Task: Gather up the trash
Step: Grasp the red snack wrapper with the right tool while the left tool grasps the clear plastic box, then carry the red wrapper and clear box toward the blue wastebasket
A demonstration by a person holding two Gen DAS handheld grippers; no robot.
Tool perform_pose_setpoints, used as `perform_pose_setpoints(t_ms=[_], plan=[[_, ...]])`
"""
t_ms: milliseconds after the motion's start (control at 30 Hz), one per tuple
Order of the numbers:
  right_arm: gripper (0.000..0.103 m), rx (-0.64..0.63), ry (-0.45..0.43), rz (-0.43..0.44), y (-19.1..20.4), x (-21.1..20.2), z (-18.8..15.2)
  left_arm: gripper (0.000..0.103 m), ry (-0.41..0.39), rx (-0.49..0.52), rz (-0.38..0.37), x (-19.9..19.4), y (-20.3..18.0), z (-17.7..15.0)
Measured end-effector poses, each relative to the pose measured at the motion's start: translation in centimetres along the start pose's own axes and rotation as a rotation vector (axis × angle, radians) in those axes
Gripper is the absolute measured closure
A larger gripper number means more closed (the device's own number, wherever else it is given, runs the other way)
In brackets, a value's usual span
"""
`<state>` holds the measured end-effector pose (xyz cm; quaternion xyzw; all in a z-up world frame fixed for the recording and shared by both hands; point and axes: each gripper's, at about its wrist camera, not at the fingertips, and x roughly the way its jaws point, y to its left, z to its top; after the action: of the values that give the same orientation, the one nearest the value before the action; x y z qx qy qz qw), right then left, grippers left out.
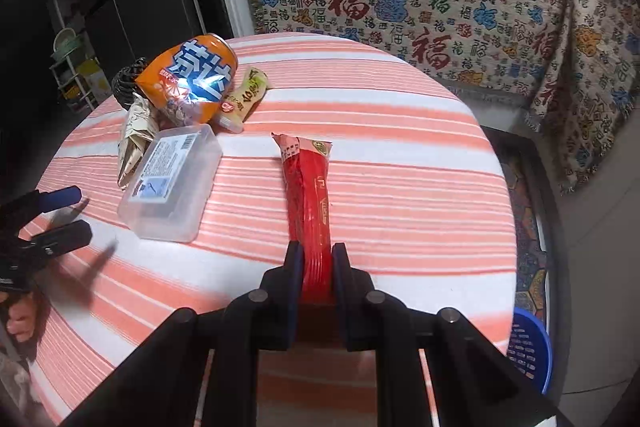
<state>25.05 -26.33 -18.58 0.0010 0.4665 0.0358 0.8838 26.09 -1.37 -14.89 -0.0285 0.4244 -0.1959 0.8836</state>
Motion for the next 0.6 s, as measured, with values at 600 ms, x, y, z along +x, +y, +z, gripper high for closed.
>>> perform_pose_setpoints(t_ms=[600], plan=[[0.088,0.007,-0.013,0.013,-2.4,-2.0,-2.3,0.033,0.045,0.027,0.167,5.6,-3.3,1.1]])
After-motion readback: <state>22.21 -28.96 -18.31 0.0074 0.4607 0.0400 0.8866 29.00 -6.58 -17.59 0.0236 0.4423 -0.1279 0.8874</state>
